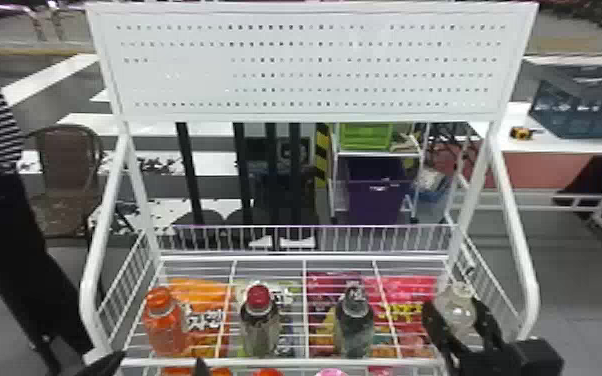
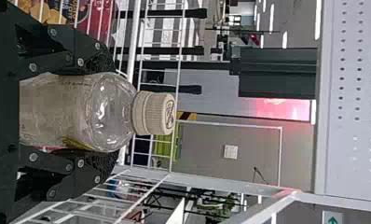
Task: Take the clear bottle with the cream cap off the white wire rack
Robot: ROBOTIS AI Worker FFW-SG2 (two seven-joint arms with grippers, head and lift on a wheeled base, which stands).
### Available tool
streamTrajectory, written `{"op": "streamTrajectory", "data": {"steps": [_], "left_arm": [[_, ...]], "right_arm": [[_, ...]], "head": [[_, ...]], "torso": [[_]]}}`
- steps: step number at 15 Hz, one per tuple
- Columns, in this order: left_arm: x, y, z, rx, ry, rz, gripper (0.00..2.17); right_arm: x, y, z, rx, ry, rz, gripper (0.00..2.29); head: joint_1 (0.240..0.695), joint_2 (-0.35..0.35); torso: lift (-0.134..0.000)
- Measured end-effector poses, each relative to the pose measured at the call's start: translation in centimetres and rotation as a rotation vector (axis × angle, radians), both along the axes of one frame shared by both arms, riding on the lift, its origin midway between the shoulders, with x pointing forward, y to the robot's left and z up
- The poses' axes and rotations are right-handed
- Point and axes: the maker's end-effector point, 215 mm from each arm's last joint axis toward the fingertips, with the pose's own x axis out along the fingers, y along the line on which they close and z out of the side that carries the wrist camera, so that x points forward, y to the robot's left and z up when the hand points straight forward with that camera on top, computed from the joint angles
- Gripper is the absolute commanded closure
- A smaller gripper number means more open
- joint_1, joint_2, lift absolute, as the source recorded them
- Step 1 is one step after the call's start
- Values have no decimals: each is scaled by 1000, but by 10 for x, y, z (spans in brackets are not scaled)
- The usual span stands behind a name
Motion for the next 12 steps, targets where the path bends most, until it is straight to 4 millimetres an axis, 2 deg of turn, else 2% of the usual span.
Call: {"op": "streamTrajectory", "data": {"steps": [3,6,10,12], "left_arm": [[-2,-2,1,-2,-3,-3,144],[-3,-2,1,-4,-9,-3,144],[1,-4,11,-6,-31,-10,144],[3,-5,15,-9,-40,-13,144]], "right_arm": [[-24,-1,33,-5,-3,-1,1804],[-63,2,77,-5,-16,12,1801],[-125,-4,102,6,22,19,1801],[-149,-9,111,19,14,18,1801]], "head": [[499,0],[499,0],[499,0],[499,0]], "torso": [[0],[0],[0],[0]]}}
